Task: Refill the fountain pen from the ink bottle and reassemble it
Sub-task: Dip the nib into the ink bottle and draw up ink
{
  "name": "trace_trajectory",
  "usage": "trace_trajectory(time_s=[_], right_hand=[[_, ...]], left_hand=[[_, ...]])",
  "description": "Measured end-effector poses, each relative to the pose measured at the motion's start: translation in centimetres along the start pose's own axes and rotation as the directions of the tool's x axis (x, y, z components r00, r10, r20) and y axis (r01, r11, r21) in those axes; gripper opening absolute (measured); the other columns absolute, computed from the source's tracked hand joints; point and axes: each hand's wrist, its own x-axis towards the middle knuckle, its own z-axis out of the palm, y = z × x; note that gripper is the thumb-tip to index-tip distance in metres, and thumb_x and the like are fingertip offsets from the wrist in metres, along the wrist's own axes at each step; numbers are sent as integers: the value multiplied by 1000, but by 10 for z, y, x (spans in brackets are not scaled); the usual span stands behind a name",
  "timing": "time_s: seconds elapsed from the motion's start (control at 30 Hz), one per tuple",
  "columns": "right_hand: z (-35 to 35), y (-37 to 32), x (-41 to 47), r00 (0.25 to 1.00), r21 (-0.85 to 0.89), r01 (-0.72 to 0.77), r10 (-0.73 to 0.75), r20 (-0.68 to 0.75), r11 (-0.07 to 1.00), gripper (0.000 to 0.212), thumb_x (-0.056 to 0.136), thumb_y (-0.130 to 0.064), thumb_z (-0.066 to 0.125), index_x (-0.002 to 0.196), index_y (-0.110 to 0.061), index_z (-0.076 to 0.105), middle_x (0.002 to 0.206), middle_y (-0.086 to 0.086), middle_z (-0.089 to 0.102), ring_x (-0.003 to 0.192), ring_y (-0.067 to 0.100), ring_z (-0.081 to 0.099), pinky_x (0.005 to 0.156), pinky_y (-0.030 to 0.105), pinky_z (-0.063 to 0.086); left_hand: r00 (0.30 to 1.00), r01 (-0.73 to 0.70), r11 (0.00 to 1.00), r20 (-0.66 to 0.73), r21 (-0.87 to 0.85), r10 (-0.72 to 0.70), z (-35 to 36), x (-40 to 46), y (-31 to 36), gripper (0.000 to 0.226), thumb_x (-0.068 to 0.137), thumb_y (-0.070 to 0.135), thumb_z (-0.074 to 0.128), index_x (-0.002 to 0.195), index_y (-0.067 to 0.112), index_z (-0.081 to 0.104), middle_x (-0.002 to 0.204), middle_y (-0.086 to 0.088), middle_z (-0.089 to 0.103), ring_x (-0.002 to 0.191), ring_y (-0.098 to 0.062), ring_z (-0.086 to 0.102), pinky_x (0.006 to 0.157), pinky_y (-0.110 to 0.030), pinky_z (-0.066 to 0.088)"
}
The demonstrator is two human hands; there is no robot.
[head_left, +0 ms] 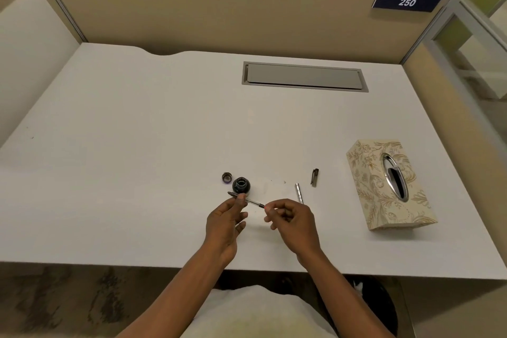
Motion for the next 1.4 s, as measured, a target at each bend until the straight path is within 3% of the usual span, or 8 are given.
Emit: trace_trajectory(time_s=[0.23, 0.37, 0.43, 0.53, 0.63, 0.73, 0.83, 1.4], right_hand=[[-5, -8, 7, 999, 97, 4, 0, -49, 995, 8, 92, -12, 72, 92, -17, 77, 77, 3, 79, 63, 8, 68, 57, 12, 48], [-8, -14, 13, 998, 72, 27, -22, -62, 997, 10, 91, -11, 72, 88, -18, 77, 76, 3, 78, 64, 11, 68, 61, 14, 50], [-9, -17, 16, 997, 48, 44, -40, -72, 998, 12, 90, -8, 72, 86, -18, 77, 76, 2, 78, 64, 12, 69, 65, 19, 53], [-10, -22, 20, 993, -9, 73, -74, -87, 997, 14, 88, -7, 72, 84, -18, 78, 74, 0, 78, 66, 13, 71, 71, 26, 58], [-8, -28, 24, 984, -105, 140, -150, -94, 985, 12, 87, -11, 74, 82, -22, 78, 73, -5, 78, 70, 11, 74, 74, 31, 61], [-6, -35, 29, 969, -205, 211, -233, -87, 956, 11, 87, -16, 75, 80, -25, 77, 73, -10, 77, 72, 6, 73, 71, 23, 57], [-4, -42, 34, 940, -326, 279, -327, -101, 903, 10, 87, -23, 75, 77, -26, 76, 71, -13, 75, 71, 3, 71, 65, 14, 50], [23, -61, 48, 814, -641, 444, -582, -4, 626, 7, 89, -30, 70, 86, -24, 75, 74, -13, 74, 62, 9, 67, 63, 32, 56]], left_hand=[[998, -28, 994, 64, 107, 22, -5, -5, 2, 14, 88, 24, 75, 100, 18, 78, 99, 2, 79, 95, -22, 69, 89, -36, 53], [958, -273, 914, 2, 300, 285, -12, -8, 3, 13, 85, 19, 80, 96, 24, 79, 87, 4, 79, 81, -16, 68, 74, -24, 53], [859, -468, 780, 9, 416, 511, -15, -8, 9, 15, 83, 20, 82, 93, 30, 79, 86, 10, 77, 79, -9, 66, 69, -17, 51], [601, -701, 353, 248, 619, 760, -17, 5, 20, 27, 82, 19, 82, 107, 30, 77, 107, 18, 73, 100, -2, 61, 82, -14, 46], [459, -742, -1, 510, 671, 728, -16, 25, 29, 37, 82, 21, 79, 119, 24, 74, 116, 14, 70, 113, -14, 54, 92, -25, 44], [420, -744, -134, 615, 654, 667, -10, 39, 36, 36, 80, 22, 74, 116, 22, 75, 111, 12, 73, 113, -20, 54, 88, -35, 43], [406, -757, -146, 633, 637, 659, -3, 46, 41, 29, 80, 19, 72, 108, 21, 78, 101, 11, 76, 108, -18, 55, 88, -37, 41], [426, -796, -30, 595, 604, 681, -3, 67, 42, 37, 85, 18, 78, 122, 18, 72, 95, 10, 77, 101, -5, 50, 87, -29, 37]])
